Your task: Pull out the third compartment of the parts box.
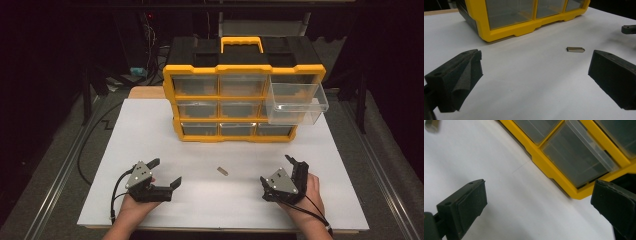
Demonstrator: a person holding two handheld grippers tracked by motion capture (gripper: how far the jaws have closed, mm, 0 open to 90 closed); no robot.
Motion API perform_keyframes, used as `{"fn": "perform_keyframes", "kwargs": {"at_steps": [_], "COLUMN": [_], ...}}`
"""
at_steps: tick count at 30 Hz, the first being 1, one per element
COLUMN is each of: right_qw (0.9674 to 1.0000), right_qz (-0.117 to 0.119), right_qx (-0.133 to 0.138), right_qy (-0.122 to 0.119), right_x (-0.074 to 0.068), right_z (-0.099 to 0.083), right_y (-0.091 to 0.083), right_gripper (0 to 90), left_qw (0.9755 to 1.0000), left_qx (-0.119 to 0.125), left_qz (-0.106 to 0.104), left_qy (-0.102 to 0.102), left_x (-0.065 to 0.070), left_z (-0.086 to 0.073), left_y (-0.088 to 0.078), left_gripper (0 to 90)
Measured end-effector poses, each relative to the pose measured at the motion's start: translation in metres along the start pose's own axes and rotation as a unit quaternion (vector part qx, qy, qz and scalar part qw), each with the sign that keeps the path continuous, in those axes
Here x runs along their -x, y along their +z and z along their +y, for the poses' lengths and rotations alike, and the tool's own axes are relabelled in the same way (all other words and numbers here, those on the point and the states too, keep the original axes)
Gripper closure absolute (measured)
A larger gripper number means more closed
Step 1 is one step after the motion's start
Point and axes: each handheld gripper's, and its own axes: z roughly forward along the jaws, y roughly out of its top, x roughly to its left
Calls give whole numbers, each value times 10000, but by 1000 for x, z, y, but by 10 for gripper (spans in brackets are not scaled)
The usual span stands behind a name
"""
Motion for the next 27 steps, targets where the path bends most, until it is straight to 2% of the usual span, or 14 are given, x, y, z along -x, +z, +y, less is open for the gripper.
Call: {"fn": "perform_keyframes", "kwargs": {"at_steps": [2, 3, 5, 6, 8, 10, 11, 13, 14, 15, 16, 17, 19, 27], "right_qw": [9999, 9987, 9973, 9933, 9910, 9830, 9830, 9755, 9755, 9687, 9687, 9569, 9493, 9522], "right_qz": [37, 135, 186, 250, 321, 468, 468, 660, 660, 815, 815, 1038, 1181, 1049], "right_qx": [15, 50, 79, 169, 204, 341, 341, 455, 455, 561, 561, 619, 718, 778], "right_qy": [136, 486, 710, 1116, 1287, 1741, 1741, 2047, 2047, 2275, 2275, 2639, 2823, 2762], "right_x": [1, 3, 3, 6, 7, 11, 11, 15, 15, 18, 18, 20, 21, 20], "right_z": [0, -2, -3, -7, -9, -16, -16, -21, -21, -24, -24, -24, -24, -19], "right_y": [0, -1, -1, -2, -3, -6, -6, -6, -6, -6, -6, -5, -4, -4], "right_gripper": [10, 22, 33, 47, 48, 53, 53, 54, 54, 37, 37, 6, 1, 1], "left_qw": [10000, 10000, 10000, 10000, 9999, 9999, 9999, 9999, 9999, 9998, 9999, 9999, 10000, 9998], "left_qx": [-8, 14, 15, 0, -35, -25, -25, -67, -67, -89, -90, -69, -76, -192], "left_qz": [-2, 39, 56, 80, 80, 89, 89, 97, 97, 95, 85, 77, 55, 83], "left_qy": [17, 47, 47, 45, 63, 85, 85, 111, 111, 124, 121, 83, 9, 29], "left_x": [0, -1, -2, -2, -2, -2, -2, -2, -2, -2, -2, -2, -2, -2], "left_z": [0, 1, 1, 1, 1, 1, 1, 1, 1, 0, 0, 1, 1, 0], "left_y": [0, 0, 0, 0, 0, 1, 1, 2, 2, 3, 3, 3, 4, 6], "left_gripper": [3, 3, 3, 3, 3, 3, 3, 3, 3, 3, 3, 3, 3, 3]}}
